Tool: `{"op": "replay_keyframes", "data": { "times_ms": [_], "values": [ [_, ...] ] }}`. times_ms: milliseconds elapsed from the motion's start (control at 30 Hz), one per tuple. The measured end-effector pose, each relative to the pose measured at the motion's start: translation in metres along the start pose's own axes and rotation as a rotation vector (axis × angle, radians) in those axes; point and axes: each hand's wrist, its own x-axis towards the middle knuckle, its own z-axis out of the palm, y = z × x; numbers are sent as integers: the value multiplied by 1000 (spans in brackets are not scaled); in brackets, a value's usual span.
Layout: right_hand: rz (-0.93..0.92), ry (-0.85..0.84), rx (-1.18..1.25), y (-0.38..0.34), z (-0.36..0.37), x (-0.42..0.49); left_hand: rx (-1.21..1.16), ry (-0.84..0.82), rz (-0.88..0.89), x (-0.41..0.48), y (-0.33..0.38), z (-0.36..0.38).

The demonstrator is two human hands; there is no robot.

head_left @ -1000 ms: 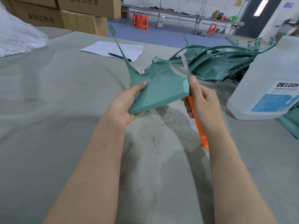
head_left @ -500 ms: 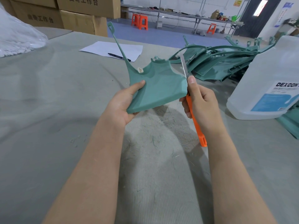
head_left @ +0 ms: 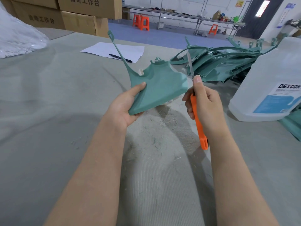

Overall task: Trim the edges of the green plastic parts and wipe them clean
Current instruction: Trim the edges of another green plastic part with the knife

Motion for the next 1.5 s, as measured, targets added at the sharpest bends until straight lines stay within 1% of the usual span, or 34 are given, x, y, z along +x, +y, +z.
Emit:
{"op": "replay_keyframes", "data": {
  "times_ms": [267, 600, 867, 1033, 1167, 1233, 1300, 1433, 1500],
  "values": [
    [-17, -6, -79, 3, 2, 1, 35, 10, 4, -1, -1, 0],
    [-21, -56, -57, 4, 2, 0, 5, 30, 4, 2, 0, -2],
    [-60, -142, -58, -1, 3, -4, -37, 85, 7, 1, 0, -2],
    [-68, -152, -47, -1, 1, -3, -55, 86, 13, 2, 0, -2],
    [-105, -244, -86, 1, 5, -7, -133, 169, 9, 5, 0, -5],
    [-106, -282, -84, 2, 8, -9, -198, 179, 15, 5, 0, -6],
    [-104, -252, -66, 1, 8, -10, -215, 175, 24, 4, 1, -6],
    [-39, -34, -26, 1, 4, -5, -161, 111, 36, 3, 0, -3],
    [-8, 29, -27, 2, 2, -3, -120, 86, 32, 2, 0, -1]
  ]
}}
